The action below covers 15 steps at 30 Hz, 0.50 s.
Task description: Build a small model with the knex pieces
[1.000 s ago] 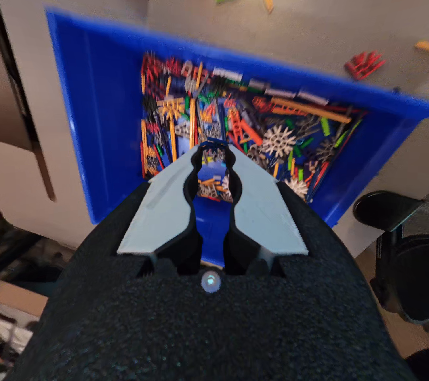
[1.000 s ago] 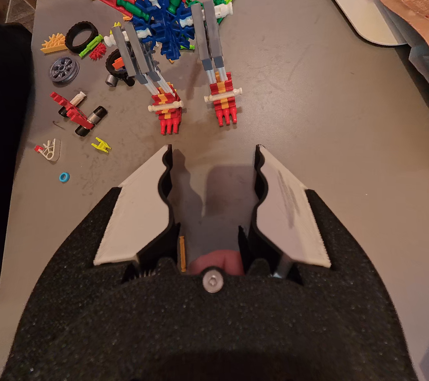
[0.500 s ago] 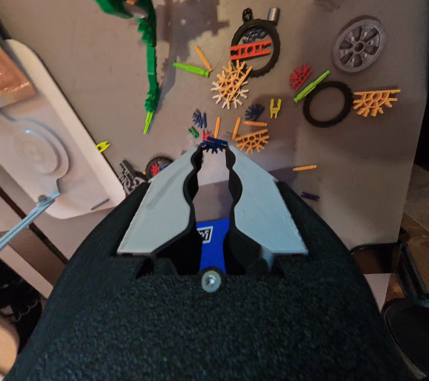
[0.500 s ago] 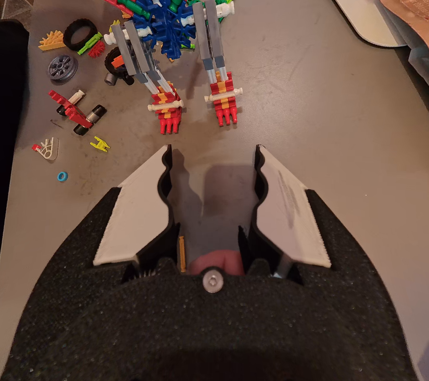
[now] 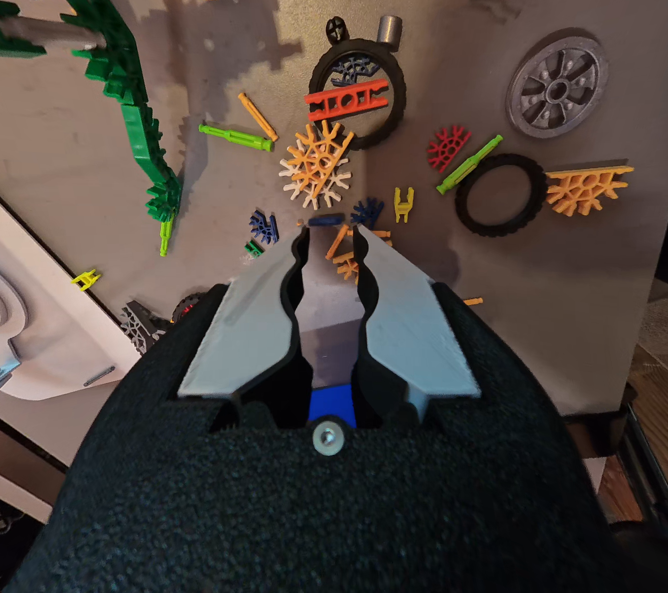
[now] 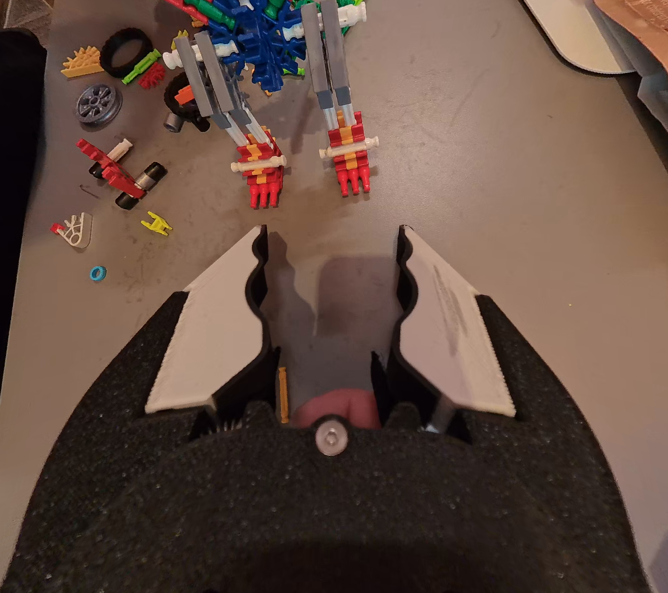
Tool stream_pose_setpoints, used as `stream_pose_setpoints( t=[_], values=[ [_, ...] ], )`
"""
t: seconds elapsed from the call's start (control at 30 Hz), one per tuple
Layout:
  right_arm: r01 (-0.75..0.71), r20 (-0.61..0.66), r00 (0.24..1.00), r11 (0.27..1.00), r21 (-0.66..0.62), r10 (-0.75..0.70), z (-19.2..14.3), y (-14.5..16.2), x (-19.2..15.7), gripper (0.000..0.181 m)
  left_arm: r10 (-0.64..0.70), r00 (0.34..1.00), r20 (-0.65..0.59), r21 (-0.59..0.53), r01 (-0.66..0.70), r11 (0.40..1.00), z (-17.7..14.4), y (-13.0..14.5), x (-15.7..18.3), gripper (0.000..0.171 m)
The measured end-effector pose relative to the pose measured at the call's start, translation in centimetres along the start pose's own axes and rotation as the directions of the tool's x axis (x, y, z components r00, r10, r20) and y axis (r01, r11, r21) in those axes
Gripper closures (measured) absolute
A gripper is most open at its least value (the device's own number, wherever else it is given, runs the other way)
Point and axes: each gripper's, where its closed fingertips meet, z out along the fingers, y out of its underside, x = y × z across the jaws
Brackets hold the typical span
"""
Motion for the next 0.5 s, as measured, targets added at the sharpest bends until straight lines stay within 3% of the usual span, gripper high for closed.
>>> stream_pose_setpoints(
  t=[0.23, 0.5],
  values=[
    [0.000, 0.001, 1.000, 1.000, 0.000, 0.000, 0.0, 0.0, 0.0, 0.110, -0.049, 0.997, 0.058, 0.057, 0.046, 0.997, -1.4, 0.4, -0.4, 0.143],
    [-0.003, 0.003, 1.000, 1.000, 0.001, 0.003, 0.0, 0.0, 0.0, 0.110, -0.209, 0.962, 0.178, 0.199, 0.173, 0.965, -6.3, 3.3, -1.5, 0.141]
  ],
)
